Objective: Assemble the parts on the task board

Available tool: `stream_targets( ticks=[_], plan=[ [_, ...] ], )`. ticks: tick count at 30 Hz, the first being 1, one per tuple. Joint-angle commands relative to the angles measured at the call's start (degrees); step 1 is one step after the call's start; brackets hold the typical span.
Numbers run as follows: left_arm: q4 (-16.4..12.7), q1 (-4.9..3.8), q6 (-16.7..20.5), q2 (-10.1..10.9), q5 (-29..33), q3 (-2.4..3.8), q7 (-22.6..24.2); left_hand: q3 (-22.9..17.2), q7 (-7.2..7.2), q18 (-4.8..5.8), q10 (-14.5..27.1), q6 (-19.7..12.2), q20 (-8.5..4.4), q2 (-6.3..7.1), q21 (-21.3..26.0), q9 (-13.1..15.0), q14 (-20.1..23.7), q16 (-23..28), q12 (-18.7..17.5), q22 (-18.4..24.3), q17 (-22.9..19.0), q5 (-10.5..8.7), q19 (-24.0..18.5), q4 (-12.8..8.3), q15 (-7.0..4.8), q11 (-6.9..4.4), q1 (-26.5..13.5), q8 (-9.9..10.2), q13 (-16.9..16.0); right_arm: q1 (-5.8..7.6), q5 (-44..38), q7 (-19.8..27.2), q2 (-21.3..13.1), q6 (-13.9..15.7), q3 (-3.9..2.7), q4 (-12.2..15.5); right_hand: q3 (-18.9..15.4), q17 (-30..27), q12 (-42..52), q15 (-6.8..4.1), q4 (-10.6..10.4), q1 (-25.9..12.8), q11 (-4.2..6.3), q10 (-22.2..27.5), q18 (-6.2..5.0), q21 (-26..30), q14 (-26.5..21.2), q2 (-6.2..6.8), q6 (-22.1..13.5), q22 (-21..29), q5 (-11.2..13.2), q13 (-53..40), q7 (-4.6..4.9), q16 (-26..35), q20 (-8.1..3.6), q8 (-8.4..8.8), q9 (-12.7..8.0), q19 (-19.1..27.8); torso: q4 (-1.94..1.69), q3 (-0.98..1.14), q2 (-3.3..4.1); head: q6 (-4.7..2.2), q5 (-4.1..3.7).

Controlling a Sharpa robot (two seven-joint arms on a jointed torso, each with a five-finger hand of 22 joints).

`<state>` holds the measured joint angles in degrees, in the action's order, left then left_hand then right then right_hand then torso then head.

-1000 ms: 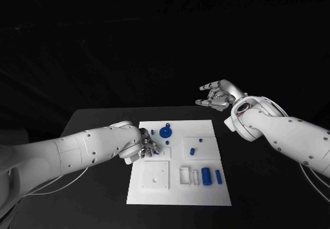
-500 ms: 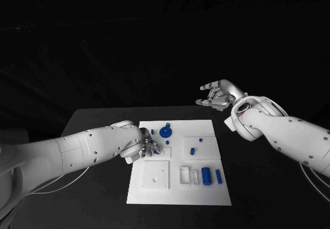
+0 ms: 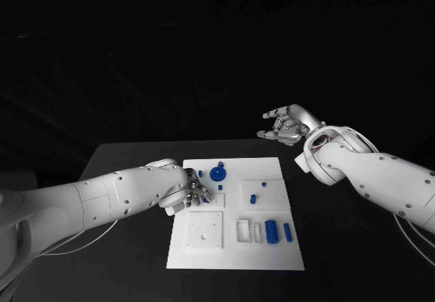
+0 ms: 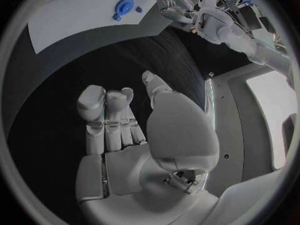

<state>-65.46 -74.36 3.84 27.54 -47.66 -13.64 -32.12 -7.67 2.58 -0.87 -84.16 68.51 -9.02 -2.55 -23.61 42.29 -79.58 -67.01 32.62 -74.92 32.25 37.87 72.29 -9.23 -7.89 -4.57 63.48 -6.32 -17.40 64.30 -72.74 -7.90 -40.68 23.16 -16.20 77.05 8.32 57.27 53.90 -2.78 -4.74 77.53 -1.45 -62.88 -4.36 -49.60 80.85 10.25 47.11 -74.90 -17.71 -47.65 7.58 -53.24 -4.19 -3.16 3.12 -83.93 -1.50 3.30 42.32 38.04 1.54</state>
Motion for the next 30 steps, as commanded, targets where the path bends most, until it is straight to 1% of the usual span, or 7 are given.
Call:
stream_targets(
  ticks=[1,10,19,21,23,26,30],
  plan=[
    [-0.3,0.44,-2.0,-0.4,-0.2,-0.15,0.0,-0.4,-5.44,0.87,-2.7,5.1,-0.01,-1.01,-0.2,5.6,-0.5,-0.5,0.5,-1.1,0.1,-0.3,0.1,-0.6,-0.35,-0.51,0.6,-9.6,-0.1,0.0,0.0,0.5,0.1,-0.7,-0.04,0.0,0.0,-0.1,0.3,-0.37,0.2,-0.3,0.28,0.3,-0.85,0.4,0.0,-0.01,0.2,-6.1,-0.3,0.1,0.03,0.3,-0.02,-0.02,0.1,-0.7,-0.02,-0.01,-0.01,-0.05,-0.02],
    [-0.1,0.52,-2.3,-0.7,-0.2,-0.15,0.1,-0.1,-5.71,0.87,-2.7,5.4,0.03,-1.39,-0.7,5.5,-0.8,-1.9,1.4,-1.1,1.5,-0.72,0.1,-0.3,-0.35,-0.63,0.4,-11.0,-0.4,-0.01,0.1,0.6,0.2,-0.7,-0.04,-0.1,-0.1,-0.1,0.4,-0.37,0.2,-0.4,0.28,0.3,-0.85,0.6,0.0,-0.01,0.2,-6.1,-0.4,0.1,0.04,0.5,-0.03,-0.02,0.1,-0.7,-0.02,-0.02,0.01,0.06,-0.06],
    [0.2,0.72,-2.7,-1.1,-0.2,-0.15,0.4,0.2,-5.89,0.87,-2.7,5.7,0.03,-1.47,-1.1,5.6,-0.9,-2.8,2.1,-1.1,2.3,-1.21,0.1,0.0,-0.37,-0.72,0.4,-11.7,-0.6,-0.03,0.1,0.6,0.3,-0.7,-0.04,-0.3,-0.1,-0.1,0.4,-0.37,0.2,-0.4,0.28,0.3,-0.85,0.6,0.0,-0.01,0.2,-6.1,-0.4,0.1,0.04,0.5,-0.03,-0.02,0.1,-0.7,0.0,-0.03,0.01,0.18,-0.16],
    [0.3,0.78,-2.7,-1.3,-0.2,-0.15,0.4,0.5,-5.96,0.87,-2.7,5.8,0.05,-1.59,-1.2,5.6,-1.0,-3.0,2.3,-1.1,2.5,-2.41,0.1,0.2,-0.37,-0.75,0.4,-11.8,-0.6,-0.03,0.1,0.6,0.4,-0.7,-0.04,-0.3,-0.1,-0.1,0.4,-0.37,0.2,-0.4,0.28,0.3,-0.85,0.6,0.0,-0.01,0.2,-6.1,-0.4,0.1,0.04,0.5,-0.03,-0.02,0.1,-0.7,-0.02,-0.03,0.02,0.2,-0.18],
    [0.4,0.84,-2.7,-1.4,-0.2,-0.15,0.5,0.7,-5.98,0.87,-2.6,5.8,0.06,-1.64,-1.3,5.6,-0.9,-3.1,2.3,-1.1,2.5,-3.02,0.1,0.4,-0.37,-0.75,0.4,-11.9,-0.6,-0.04,0.1,0.6,0.4,-0.6,-0.04,-0.3,-0.1,-0.1,0.4,-0.37,0.2,-0.4,0.28,0.3,-0.85,0.6,0.0,-0.01,0.2,-6.1,-0.4,0.1,0.04,0.5,-0.03,-0.02,0.1,-0.7,-0.02,-0.03,0.02,0.16,-0.19],
    [0.6,0.91,-2.6,-1.5,-0.2,-0.15,0.6,1.4,-6.08,0.87,-2.7,5.9,0.08,-1.87,-1.3,5.7,-0.9,-3.2,2.5,-1.0,2.6,-5.01,0.0,1.0,-0.38,-0.78,0.4,-12.1,-0.7,-0.05,0.1,0.7,0.5,-0.7,-0.04,-0.4,-0.1,-0.1,0.4,-0.37,0.2,-0.4,0.28,0.3,-0.85,0.6,0.0,-0.01,0.2,-6.1,-0.4,0.1,0.04,0.5,-0.03,-0.02,0.1,-0.7,0.02,-0.02,-0.01,0.16,-0.17],
    [0.7,0.95,-2.6,-1.6,-0.2,-0.14,0.8,2.3,-6.12,0.87,-2.6,5.9,0.09,-1.84,-1.4,5.8,-0.9,-3.4,2.6,-1.0,2.6,-5.49,0.0,1.9,-0.39,-0.79,0.7,-12.3,-0.6,-0.05,0.2,0.7,0.5,-0.7,-0.04,-0.4,-0.1,-0.2,0.3,-0.37,0.1,-0.5,0.27,0.3,-0.87,0.8,0.0,-0.01,0.1,-6.1,-0.5,0.1,0.04,0.6,-0.03,-0.02,0.1,-0.7,-0.03,-0.06,0.01,0.21,-0.23]
  ],
)
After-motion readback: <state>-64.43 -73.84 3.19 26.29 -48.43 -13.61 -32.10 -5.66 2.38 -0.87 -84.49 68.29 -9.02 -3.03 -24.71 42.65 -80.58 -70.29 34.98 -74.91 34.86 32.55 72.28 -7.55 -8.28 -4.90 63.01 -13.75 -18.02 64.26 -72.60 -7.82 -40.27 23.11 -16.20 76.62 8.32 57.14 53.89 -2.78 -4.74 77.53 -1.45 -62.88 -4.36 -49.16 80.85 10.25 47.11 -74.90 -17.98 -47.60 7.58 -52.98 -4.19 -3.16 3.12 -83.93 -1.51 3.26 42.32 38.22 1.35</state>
